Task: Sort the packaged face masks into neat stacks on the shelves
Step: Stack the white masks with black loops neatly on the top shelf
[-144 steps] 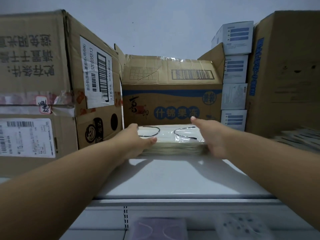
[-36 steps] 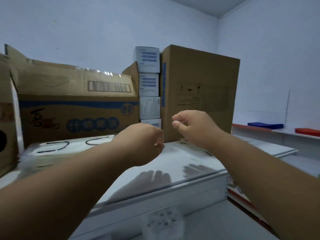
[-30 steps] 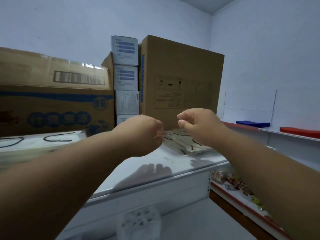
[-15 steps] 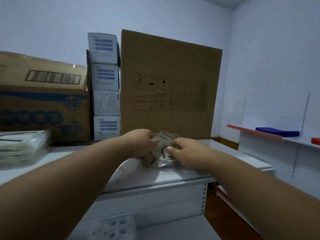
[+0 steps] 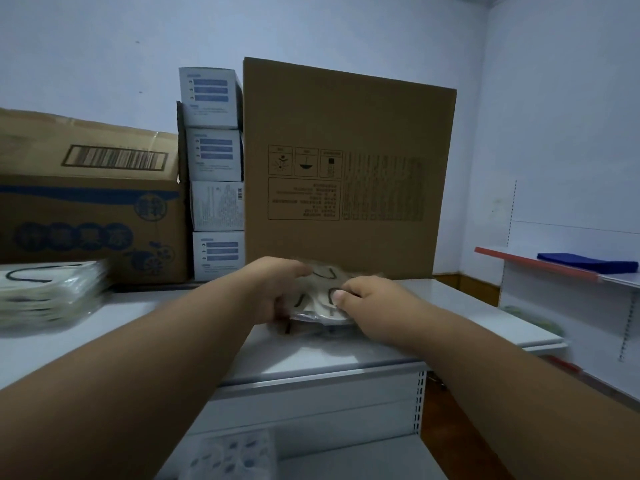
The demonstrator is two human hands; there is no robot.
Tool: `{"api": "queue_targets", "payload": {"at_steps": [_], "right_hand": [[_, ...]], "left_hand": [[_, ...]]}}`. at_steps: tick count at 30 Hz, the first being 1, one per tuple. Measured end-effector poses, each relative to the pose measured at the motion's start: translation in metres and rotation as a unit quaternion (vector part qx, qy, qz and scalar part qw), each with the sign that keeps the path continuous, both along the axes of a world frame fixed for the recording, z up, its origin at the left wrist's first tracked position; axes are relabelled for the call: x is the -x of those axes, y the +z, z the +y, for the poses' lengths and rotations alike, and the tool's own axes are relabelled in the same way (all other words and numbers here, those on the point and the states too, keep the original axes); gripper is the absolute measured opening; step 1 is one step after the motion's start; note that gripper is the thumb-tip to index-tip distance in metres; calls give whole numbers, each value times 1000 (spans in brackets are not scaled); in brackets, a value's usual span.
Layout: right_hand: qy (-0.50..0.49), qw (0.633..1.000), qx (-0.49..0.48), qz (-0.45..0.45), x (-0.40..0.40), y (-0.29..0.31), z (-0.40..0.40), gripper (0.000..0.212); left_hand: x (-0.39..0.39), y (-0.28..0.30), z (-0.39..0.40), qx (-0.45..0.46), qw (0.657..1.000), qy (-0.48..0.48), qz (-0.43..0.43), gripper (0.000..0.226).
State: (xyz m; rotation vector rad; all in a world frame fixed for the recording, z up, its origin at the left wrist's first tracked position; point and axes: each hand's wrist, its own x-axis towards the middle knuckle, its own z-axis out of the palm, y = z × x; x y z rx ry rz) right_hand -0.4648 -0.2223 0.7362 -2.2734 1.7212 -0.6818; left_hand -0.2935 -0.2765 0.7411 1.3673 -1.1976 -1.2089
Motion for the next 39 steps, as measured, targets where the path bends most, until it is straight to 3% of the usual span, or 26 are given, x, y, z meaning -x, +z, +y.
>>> {"api": "queue_targets", "payload": {"at_steps": [4,8,13,17,20,23,27,30,36,39], "right_hand": [[33,999,28,-28,-9,-4,7,39],[59,995,19,-81,-14,-6,10,34],[41,965,17,-258,-13,-3,4,22],[15,947,0,-320,-11,3,-8,56],[15,936,-44,-349,-20,12,-12,78],[52,894,-72,-438,-44,20,-16,52],[100,819,-77,-560,-86,29,-20,20],[132,778,-114,-603,-113,38,-25,15],[129,786,-76,-600,-159,41,-48,22],[125,800,-64,-584,-177,31,-56,15]], "left_hand": [[0,1,2,35,999,31,17,19],[-5,0,3,2,1000,16,0,20],[-13,7,7,41,998,38,-15,8],[-25,17,11,112,992,21,50,33],[-40,25,26,162,983,-8,84,31],[-58,29,36,190,978,-12,88,37],[-87,34,47,202,972,-40,114,25],[-118,38,52,162,976,-54,132,37],[-167,39,49,189,974,8,121,28],[-177,34,44,229,968,24,103,29]]}}
